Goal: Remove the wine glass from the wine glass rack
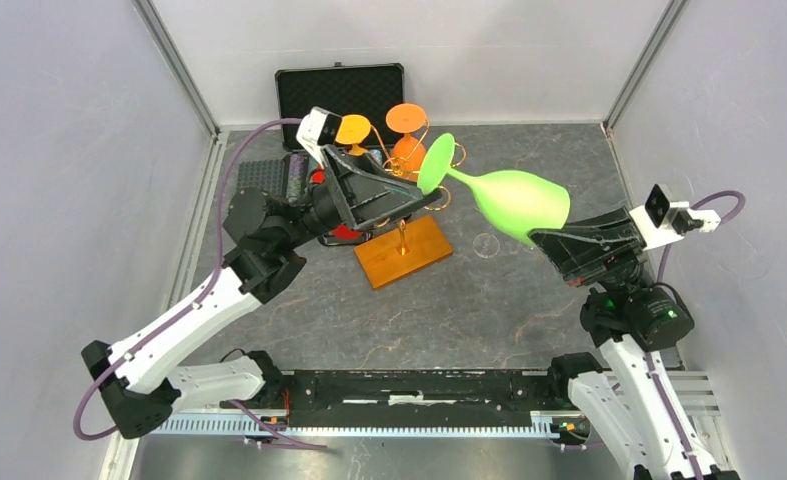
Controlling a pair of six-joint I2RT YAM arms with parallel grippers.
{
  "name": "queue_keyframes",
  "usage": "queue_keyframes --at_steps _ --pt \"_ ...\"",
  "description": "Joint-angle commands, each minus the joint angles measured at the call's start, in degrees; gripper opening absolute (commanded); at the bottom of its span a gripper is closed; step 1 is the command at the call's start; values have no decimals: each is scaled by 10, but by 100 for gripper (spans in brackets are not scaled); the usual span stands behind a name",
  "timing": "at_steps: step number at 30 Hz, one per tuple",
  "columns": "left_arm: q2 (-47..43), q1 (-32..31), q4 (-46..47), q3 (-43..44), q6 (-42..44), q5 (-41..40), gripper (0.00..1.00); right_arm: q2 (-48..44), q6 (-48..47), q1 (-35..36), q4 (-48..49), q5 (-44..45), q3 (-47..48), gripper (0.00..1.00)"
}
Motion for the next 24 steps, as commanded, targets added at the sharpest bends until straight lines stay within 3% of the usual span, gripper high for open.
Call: queue_keyframes --at_steps 1,3,6,13,19,24 --pt "-47 8 -92 3 126 -34 95 -14 -150 -1 -179 -5 66 0" --pt "-60 19 -147 3 177 -47 100 -17 -230 0 -288 7 99 0" --pt "-77 38 -238 8 262 -68 100 -16 -389 0 -500 57 169 0" --pt "-116 48 -441 45 454 -214 100 40 -658 0 -858 302 330 0" --pt "-157 48 -495 50 543 -348 100 136 -760 -1 -1002 531 398 0" --pt "-180 48 -516 39 595 -396 100 231 -809 -6 -1079 597 433 0"
